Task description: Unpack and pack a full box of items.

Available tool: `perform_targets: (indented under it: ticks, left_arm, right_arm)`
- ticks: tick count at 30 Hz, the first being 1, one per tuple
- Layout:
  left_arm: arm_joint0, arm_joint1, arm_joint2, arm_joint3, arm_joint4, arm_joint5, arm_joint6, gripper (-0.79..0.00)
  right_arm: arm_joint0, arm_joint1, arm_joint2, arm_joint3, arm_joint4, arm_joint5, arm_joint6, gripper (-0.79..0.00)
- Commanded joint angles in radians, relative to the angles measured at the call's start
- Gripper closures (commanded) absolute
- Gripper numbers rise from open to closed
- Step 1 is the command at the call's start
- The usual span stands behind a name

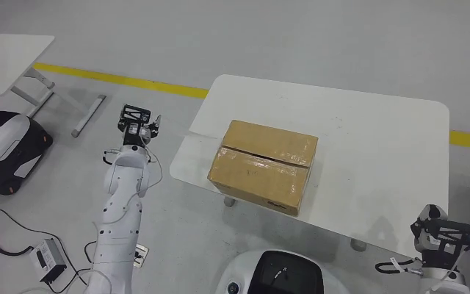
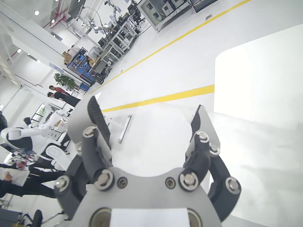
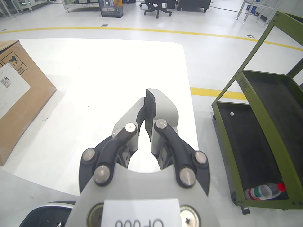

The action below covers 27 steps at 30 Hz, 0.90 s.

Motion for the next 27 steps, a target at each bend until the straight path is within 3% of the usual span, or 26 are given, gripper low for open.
perform_targets:
  ticks: [1,11,16,21,27]
  left_arm:
    - [0.009,-0.002,-0.014,-0.017,-0.086,-0.010,-0.013,-0.785]
    - [0.085,-0.003,-0.060,-0.196,-0.193,-0.019,-0.109,-0.785]
    - [0.119,-0.002,-0.043,-0.281,-0.210,-0.063,-0.117,-0.785]
    - [0.163,-0.002,0.050,-0.378,-0.164,-0.153,-0.132,-0.785]
    - [0.176,-0.006,0.269,-0.456,-0.129,-0.277,-0.154,-0.785]
  right_arm:
    - [0.000,0.000,0.000,0.000,0.000,0.000,0.000,0.000]
    - [0.000,0.000,0.000,0.000,0.000,0.000,0.000,0.000]
    - [0.000,0.000,0.000,0.000,0.000,0.000,0.000,0.000]
    - [0.001,0.000,0.000,0.001,0.002,-0.002,0.000,0.000]
    - [0.002,0.000,0.000,0.004,0.000,0.001,-0.004,0.000]
